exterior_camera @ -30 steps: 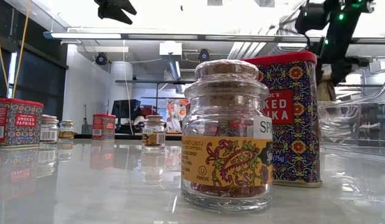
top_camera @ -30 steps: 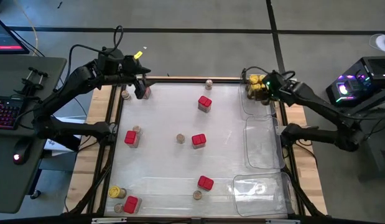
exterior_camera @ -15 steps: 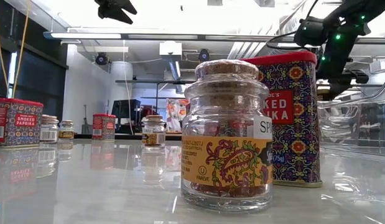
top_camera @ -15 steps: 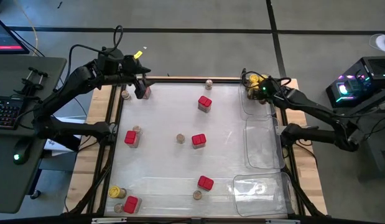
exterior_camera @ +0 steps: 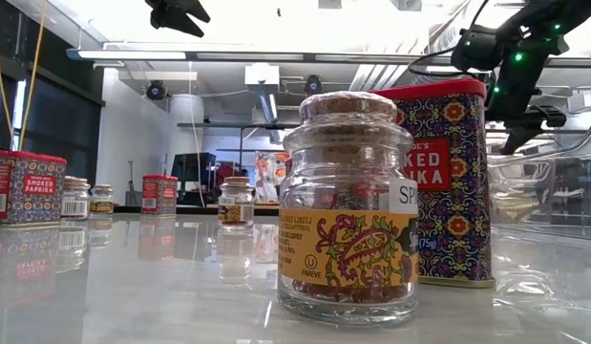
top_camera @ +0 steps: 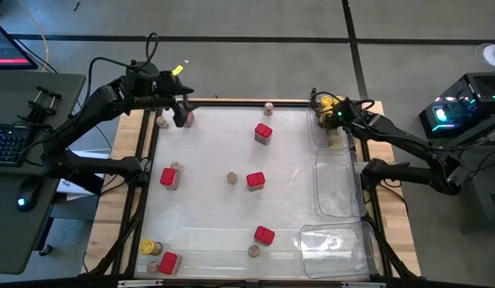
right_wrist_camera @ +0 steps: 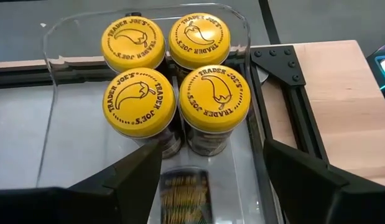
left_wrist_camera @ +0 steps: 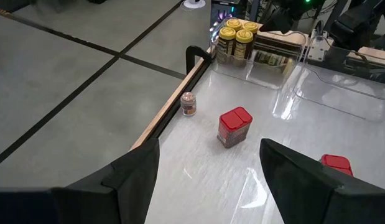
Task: Sort spices by type
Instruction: Put the yellow seasoning bottle into the top transparent bin
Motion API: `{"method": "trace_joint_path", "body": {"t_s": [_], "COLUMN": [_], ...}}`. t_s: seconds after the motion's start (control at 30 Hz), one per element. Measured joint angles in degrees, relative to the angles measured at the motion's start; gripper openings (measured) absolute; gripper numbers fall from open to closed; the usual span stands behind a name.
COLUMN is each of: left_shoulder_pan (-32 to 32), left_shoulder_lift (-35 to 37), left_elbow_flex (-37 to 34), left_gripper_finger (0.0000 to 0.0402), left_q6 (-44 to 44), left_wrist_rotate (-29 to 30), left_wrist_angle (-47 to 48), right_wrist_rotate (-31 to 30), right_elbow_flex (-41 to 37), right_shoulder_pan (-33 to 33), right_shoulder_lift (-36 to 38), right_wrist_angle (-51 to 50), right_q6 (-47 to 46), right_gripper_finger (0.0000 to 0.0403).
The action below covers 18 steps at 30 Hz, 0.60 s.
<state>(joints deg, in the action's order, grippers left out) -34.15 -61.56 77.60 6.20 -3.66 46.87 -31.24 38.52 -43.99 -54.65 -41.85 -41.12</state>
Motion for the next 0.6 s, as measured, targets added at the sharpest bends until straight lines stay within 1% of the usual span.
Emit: {"method": "trace_joint_path", "body": {"t_s": [0.1,0.17,0.27,0.37,0.47,0.53,0.6], "left_shoulder_pan": [0.0,0.0,0.0,0.0,0.0,0.0,0.0], "left_shoulder_lift": [0.0,0.0,0.0,0.0,0.0,0.0,0.0], "left_elbow_flex": [0.0,0.0,0.0,0.0,0.0,0.0,0.0], "left_gripper_finger": [0.0265,0.0265,0.0265,0.0265,0.0265,0.0265,0.0265], "left_q6": [0.0,0.0,0.0,0.0,0.0,0.0,0.0], "left_wrist_rotate": [0.0,0.0,0.0,0.0,0.0,0.0,0.0], "left_wrist_angle": [0.0,0.0,0.0,0.0,-0.1,-0.5,-0.6], "right_wrist_rotate": [0.5,2.6,8.1,16.0,23.5,26.6,27.2], "right_elbow_flex": [1.2,3.0,7.8,11.7,12.8,12.8,12.8], "right_shoulder_pan": [0.0,0.0,0.0,0.0,-0.7,-1.0,-1.0], "right_shoulder_lift": [0.0,0.0,0.0,-0.6,-3.0,-5.7,-9.3], "right_wrist_angle": [-0.4,-1.0,-5.0,-11.9,-16.4,-16.7,-16.6], "right_q6": [0.3,1.7,3.5,-0.1,-2.4,-2.5,-2.4], "right_gripper_finger": [0.0278,0.0278,0.0279,0.0279,0.0279,0.0279,0.0279]}}
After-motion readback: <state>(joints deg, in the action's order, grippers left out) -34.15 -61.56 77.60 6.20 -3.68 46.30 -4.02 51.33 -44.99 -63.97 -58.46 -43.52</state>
